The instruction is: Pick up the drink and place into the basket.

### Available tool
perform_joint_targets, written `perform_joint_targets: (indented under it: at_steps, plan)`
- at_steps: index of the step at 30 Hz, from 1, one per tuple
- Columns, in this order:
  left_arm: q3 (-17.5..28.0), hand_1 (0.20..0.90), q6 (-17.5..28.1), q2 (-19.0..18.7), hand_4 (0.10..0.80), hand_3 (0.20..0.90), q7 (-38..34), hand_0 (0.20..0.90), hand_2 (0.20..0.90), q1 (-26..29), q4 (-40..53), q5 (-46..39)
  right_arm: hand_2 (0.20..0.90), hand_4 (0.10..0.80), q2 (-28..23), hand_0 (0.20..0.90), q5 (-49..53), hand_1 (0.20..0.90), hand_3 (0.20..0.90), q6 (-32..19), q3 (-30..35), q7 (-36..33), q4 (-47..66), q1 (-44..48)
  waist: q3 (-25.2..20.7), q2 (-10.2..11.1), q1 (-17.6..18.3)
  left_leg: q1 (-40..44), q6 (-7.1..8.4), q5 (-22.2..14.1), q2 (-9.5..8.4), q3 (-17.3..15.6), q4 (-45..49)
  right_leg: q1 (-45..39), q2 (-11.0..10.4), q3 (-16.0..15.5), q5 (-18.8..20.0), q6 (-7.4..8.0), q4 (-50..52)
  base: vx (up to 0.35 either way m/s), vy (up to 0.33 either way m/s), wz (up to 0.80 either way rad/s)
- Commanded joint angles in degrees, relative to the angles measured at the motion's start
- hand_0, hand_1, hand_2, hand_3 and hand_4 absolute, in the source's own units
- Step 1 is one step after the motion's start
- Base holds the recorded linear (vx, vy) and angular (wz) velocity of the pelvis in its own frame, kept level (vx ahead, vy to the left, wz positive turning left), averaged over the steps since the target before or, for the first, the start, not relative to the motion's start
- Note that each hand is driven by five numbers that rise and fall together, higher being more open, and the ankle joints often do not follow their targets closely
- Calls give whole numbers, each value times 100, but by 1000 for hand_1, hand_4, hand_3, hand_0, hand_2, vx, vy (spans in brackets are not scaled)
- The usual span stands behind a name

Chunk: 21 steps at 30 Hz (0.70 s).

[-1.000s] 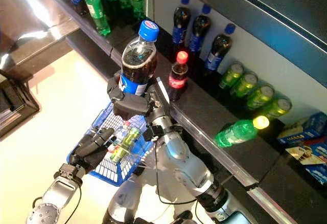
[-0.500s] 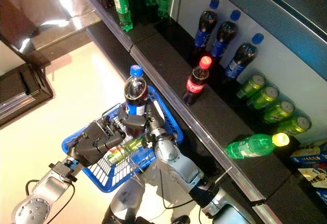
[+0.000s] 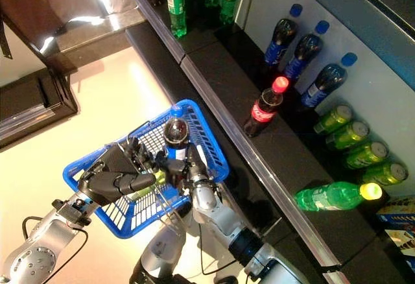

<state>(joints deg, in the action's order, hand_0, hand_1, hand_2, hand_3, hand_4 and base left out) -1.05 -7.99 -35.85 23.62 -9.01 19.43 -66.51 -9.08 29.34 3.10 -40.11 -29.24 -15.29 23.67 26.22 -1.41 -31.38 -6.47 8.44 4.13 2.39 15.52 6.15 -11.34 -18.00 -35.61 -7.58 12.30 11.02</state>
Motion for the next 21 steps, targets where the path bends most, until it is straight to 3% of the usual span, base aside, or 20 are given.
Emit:
perform_joint_targets:
  at_steps: [1, 5, 7, 13, 21]
  plan:
    - [315, 300, 1819, 226, 100, 200, 1415, 300, 300, 1349, 2146, -515, 300, 100, 884, 300, -14, 300, 200, -1074, -480, 57, 363, 305, -1158, 5, 180, -109, -114, -198, -200, -65, 430, 198, 268, 334, 372, -340, -158, -38, 14, 2]
    - [282, 300, 1977, 221, 100, 200, 1699, 300, 300, 1304, 2223, -582, 300, 100, 1041, 300, 387, 300, 200, -1096, -567, 510, -26, 241, -944, -59, 127, -250, -140, -182, -271, -37, 453, 301, 206, 277, 426, -311, -153, -75, 2, 6]
    - [255, 300, 2047, 166, 100, 200, 1641, 300, 300, 1328, 2203, -357, 300, 100, 1211, 300, 1166, 300, 200, -1241, -627, 712, -273, 177, -830, -50, 72, -233, -124, -292, -251, -56, 467, 290, 208, 314, 336, -269, -110, 15, -67, 11]
    - [235, 300, 1885, 91, 100, 200, 1916, 300, 300, 1336, 2185, -726, 300, 100, 1445, 300, 1483, 300, 200, -1324, -570, 939, -601, 306, -691, -28, -9, -329, -151, -274, -306, -13, 494, 346, 166, 281, 373, -258, -91, -10, -13, 5]
    - [9, 300, 1671, 11, 100, 200, 2038, 300, 300, 1476, 2238, -782, 300, 100, 1853, 300, 3709, 300, 200, -1421, -273, 1433, -906, 598, -620, 58, -120, -330, -206, -230, -336, 66, 430, 342, 166, 264, 435, -274, -96, 7, -2, 1]
